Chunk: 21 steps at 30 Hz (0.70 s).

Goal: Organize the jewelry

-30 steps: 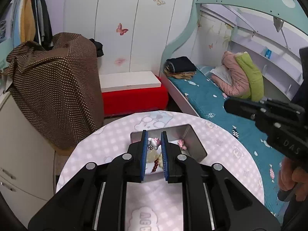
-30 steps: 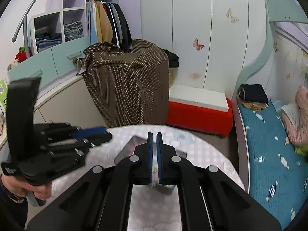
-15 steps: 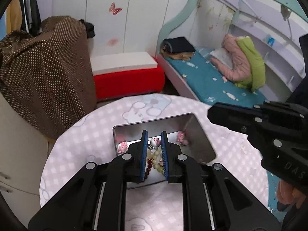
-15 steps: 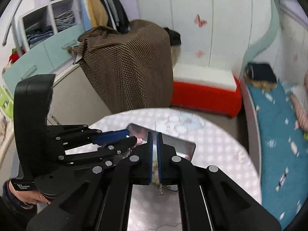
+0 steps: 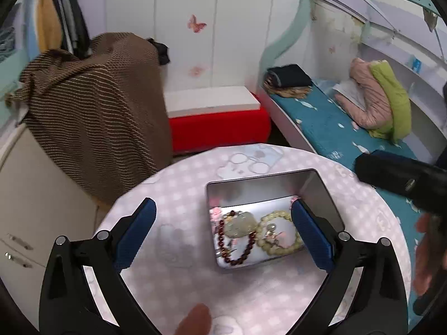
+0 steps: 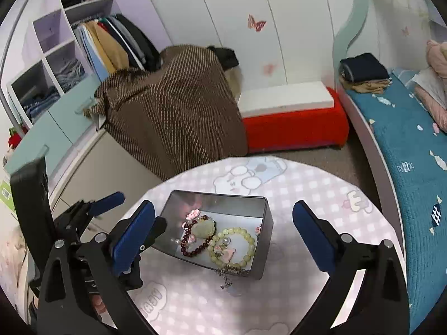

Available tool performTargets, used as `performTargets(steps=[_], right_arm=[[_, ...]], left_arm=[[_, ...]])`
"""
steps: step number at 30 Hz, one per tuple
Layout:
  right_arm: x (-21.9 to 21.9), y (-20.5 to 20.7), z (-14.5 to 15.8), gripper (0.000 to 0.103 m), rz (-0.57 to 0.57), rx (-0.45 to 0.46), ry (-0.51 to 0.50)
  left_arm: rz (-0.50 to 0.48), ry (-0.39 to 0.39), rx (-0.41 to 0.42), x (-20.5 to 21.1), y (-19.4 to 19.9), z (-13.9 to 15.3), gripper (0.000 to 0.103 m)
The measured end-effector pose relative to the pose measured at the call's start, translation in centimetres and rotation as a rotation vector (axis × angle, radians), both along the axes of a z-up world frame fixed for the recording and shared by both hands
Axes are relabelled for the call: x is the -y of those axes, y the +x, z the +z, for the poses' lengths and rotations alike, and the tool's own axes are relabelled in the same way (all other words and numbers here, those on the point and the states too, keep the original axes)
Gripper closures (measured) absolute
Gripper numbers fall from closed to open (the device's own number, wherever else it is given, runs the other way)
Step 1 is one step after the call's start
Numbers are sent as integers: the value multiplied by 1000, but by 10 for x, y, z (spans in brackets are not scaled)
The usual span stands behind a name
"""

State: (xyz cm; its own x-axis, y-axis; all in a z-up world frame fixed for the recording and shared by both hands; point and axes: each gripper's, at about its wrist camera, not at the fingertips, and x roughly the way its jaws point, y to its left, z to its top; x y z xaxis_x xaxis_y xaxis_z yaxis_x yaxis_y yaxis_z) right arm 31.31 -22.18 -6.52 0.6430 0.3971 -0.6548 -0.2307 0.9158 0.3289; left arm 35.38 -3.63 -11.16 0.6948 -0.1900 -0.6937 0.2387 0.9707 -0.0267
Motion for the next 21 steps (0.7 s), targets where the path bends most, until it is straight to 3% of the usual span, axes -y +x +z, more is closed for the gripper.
performTargets(steps=[13, 21], right_arm=[[-8, -87, 43, 8, -120, 204, -92], [-26, -153, 52, 8, -142, 287, -168]], left_arm=[[153, -3, 182, -38, -108, 52, 6], [182, -34, 275, -47, -185, 80, 5]])
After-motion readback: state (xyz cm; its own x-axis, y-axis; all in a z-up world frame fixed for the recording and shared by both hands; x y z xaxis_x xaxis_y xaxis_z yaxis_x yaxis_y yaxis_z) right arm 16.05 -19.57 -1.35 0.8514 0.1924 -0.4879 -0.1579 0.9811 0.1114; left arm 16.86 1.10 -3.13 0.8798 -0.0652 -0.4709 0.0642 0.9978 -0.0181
